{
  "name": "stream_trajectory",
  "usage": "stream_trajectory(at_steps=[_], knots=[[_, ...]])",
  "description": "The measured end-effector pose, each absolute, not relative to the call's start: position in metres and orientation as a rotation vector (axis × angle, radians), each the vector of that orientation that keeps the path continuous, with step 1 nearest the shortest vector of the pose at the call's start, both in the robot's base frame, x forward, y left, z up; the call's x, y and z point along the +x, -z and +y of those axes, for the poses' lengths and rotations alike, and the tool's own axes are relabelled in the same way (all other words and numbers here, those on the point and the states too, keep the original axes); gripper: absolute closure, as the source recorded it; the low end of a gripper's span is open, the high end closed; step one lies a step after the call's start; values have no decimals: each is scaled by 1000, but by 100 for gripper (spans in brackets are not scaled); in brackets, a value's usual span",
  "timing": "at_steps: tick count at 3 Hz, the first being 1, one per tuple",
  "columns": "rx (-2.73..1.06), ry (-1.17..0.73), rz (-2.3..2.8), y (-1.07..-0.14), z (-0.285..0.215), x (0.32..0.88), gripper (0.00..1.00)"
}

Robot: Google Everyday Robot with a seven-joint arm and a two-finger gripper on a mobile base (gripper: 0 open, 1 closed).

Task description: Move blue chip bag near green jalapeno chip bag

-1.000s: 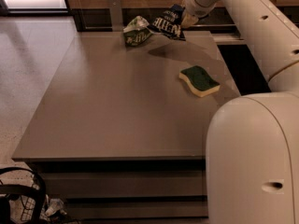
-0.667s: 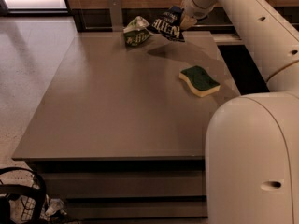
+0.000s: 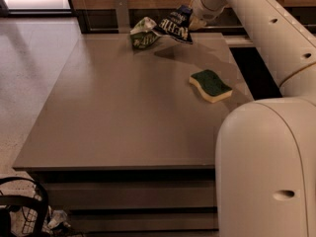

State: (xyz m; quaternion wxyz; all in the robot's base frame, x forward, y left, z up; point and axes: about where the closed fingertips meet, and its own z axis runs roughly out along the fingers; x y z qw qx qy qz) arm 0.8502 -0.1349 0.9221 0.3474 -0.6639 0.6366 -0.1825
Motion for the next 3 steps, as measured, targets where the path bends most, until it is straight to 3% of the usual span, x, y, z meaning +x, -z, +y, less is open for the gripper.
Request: stream_trajectory(at_steps=[1,2,3], knots=[[-1726,469,1652,-919,-133,851,7],[-1730,466,1653,-916,-132,852,0],[-1730,466,1653,-916,-132,852,0]])
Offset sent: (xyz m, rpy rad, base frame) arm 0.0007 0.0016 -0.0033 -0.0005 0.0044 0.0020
